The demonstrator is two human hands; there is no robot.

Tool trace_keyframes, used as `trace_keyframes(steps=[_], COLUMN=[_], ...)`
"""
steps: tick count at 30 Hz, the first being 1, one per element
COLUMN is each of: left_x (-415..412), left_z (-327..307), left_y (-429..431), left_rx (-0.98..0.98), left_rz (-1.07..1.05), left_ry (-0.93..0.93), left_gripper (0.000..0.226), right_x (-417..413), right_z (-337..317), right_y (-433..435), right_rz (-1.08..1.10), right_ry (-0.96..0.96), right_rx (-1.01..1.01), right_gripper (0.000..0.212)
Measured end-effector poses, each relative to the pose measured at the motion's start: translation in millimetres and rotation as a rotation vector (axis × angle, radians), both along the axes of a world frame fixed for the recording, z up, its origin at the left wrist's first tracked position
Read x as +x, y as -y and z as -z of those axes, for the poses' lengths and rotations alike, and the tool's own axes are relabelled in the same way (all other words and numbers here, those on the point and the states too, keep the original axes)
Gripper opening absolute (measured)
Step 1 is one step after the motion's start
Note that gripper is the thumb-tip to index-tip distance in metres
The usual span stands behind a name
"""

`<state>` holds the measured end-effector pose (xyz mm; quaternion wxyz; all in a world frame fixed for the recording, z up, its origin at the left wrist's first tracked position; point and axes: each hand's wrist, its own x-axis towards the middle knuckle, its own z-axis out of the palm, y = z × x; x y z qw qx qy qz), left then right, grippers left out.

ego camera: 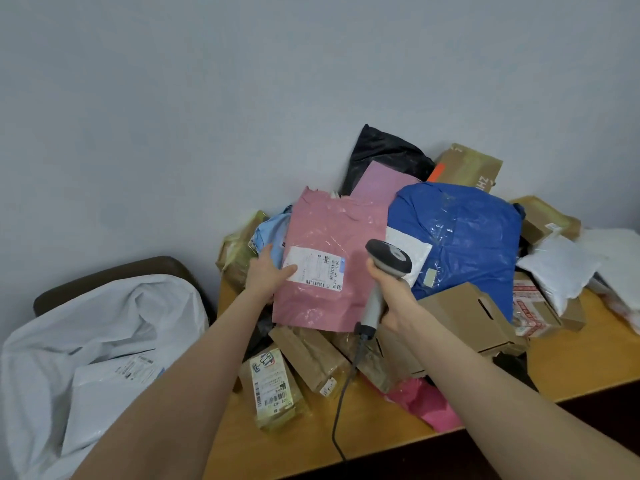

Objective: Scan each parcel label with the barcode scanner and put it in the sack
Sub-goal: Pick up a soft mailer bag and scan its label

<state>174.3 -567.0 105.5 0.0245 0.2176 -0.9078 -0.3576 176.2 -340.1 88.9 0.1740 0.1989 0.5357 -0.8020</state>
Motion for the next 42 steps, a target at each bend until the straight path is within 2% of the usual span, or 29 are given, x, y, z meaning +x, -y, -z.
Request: trace_keyframes(steps=[2, 4, 8, 10, 14, 20, 26, 38, 42], left_x=[-1.5, -6.4, -24.4, -26.1, -25.2, -22.9, -36.2, -71.7, -79.3], left_z=[10.8, 14.0, 17.2, 16.6, 7.8, 10.6, 12.4, -16.5, -24.3], left_y=[1.3, -0.5, 0.2, -2.6, -6.4, -6.0, -21.6, -31.9, -21.2], left_rx=[0.243, 0.348, 0.435, 0.519, 0.691, 0.829, 0.858, 1.021, 1.117], left_rz=[-0.044, -0.070, -0.091, -0.154, -0.241, -0.287, -0.339, -0.392, -0.395], left_ry=[0.046, 0.031, 0.010, -0.030, -0.147, -0.240, -0.298, -0.448, -0.462], left_gripper=[0.087, 0.081, 0.037, 0.027, 0.034, 0.033, 0.034, 0.037, 0.038], right_x=[-1.2, -4.1, -9.9, -11.6, -10.1, -6.6, -26.7, -100.4, -114.9], right_z=[4.4, 11.2, 19.6, 23.1, 26.1, 37.7, 45.4, -11.6, -24.7], right_y=[6.0, 11.7, 18.8, 18.8, 9.6, -21.9, -37.1, -11.2, 15.6], right_rz=[-0.005, -0.029, -0.043, -0.054, -0.035, -0.037, -0.119, -0.146, -0.148], right_ry=[0.019, 0.024, 0.016, 0.010, -0.009, -0.048, -0.050, -0.018, -0.063], right_rx=[-0.008, -0.003, -0.036, -0.025, -0.054, -0.027, -0.065, -0.228, -0.213], right_gripper=[0.037, 0.035, 0.024, 0.023, 0.032, 0.031, 0.015, 0.014, 0.016])
